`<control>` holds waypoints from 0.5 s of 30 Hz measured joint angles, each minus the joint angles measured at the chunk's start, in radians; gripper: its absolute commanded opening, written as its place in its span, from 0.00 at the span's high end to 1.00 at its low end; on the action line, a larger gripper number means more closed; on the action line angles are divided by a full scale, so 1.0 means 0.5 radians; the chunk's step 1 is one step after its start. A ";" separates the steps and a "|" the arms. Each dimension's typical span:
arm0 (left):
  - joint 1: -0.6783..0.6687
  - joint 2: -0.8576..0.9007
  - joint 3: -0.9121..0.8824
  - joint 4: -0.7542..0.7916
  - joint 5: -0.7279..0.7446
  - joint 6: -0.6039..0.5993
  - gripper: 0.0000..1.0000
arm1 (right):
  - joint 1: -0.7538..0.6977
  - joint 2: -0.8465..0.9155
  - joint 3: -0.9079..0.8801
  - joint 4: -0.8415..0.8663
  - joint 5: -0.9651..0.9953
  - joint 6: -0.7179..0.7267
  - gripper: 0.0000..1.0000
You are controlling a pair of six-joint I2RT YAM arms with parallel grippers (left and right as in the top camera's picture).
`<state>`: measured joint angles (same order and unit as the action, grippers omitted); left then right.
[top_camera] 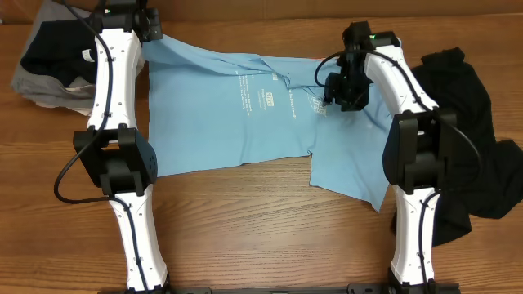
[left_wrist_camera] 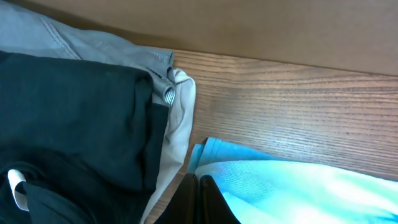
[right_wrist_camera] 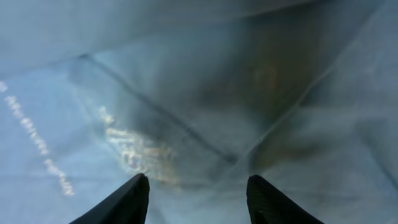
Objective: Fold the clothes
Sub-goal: 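Lower the stretched T-shirt flat onto the table with both grippers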
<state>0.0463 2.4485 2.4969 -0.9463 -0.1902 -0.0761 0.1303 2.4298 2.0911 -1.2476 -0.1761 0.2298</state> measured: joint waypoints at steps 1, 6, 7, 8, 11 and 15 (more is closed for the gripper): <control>0.000 0.000 0.000 -0.007 0.000 0.000 0.96 | -0.002 0.000 -0.021 0.028 0.011 0.015 0.46; 0.000 0.000 0.000 -0.036 -0.001 0.000 0.96 | -0.011 -0.011 -0.099 0.155 0.050 0.081 0.51; 0.000 0.000 0.000 -0.042 0.000 0.000 0.96 | -0.011 -0.014 -0.106 0.159 0.055 0.091 0.53; 0.000 0.000 0.000 -0.045 0.000 0.000 0.96 | -0.011 -0.017 -0.111 0.163 0.058 0.095 0.54; 0.000 0.000 0.000 -0.055 -0.001 0.000 0.96 | -0.011 -0.018 -0.115 0.175 0.064 0.115 0.58; 0.000 0.000 0.000 -0.063 -0.001 0.000 0.96 | -0.011 -0.018 -0.117 0.198 0.067 0.121 0.67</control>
<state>0.0463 2.4485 2.4969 -0.9779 -0.1905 -0.0761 0.1249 2.4207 2.0323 -1.1488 -0.1425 0.2905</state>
